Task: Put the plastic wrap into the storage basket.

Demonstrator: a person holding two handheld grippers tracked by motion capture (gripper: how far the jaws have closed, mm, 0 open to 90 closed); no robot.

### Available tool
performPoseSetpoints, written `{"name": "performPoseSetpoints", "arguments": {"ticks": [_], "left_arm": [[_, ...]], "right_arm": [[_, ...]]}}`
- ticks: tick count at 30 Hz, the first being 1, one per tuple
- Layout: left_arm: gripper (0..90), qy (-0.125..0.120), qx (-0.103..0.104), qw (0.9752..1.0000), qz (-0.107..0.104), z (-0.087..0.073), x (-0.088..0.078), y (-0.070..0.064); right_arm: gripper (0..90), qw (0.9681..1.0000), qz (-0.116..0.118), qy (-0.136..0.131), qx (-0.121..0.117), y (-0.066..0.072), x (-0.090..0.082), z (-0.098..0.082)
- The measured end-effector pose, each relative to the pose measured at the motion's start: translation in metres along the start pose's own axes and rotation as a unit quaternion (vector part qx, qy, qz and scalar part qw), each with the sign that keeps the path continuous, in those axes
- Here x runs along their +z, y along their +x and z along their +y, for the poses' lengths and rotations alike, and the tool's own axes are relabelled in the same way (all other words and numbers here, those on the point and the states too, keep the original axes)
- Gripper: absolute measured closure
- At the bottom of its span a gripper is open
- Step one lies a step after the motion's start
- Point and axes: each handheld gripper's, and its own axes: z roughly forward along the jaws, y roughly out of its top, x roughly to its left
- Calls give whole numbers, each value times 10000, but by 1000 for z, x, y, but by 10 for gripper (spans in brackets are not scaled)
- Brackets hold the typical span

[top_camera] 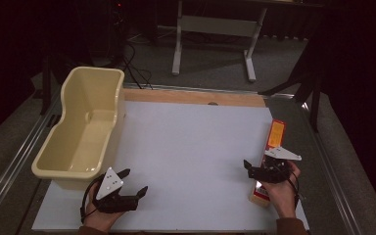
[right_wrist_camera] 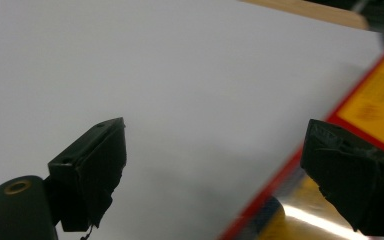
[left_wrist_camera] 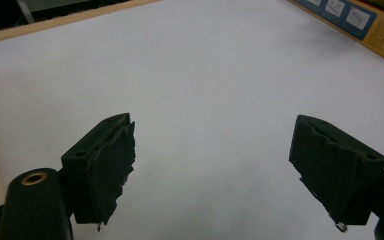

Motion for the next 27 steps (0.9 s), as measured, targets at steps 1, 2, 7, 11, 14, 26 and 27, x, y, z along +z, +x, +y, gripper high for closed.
{"name": "performPoseSetpoints", "arguments": {"ticks": [1, 2, 7, 11, 14, 26, 27], "left_arm": [[180, 1, 2, 10000, 1, 0, 0, 0], [180, -3, -1, 10000, -5, 0, 0, 0], [181, -6, -1, 10000, -2, 0, 0, 0], [191, 6, -10, 10000, -32, 0, 0, 0], [195, -2, -6, 10000, -30, 0, 0, 0], [200, 1, -6, 10000, -51, 0, 0, 0], [200, 0, -5, 10000, -48, 0, 0, 0]], "right_arm": [[105, 9999, -84, 9, 62, -5, 1, 0], [103, 9998, -165, 11, 137, -9, 3, 0], [96, 9972, -513, 195, 502, -30, 14, 1], [93, 9925, -789, 376, 857, -44, 23, 0], [90, 9886, -1020, 493, 997, -49, 27, 4], [144, 9697, -1141, 1550, 1507, -62, 56, 8], [158, 9677, -1114, 1646, 1553, -62, 58, 7]]}}
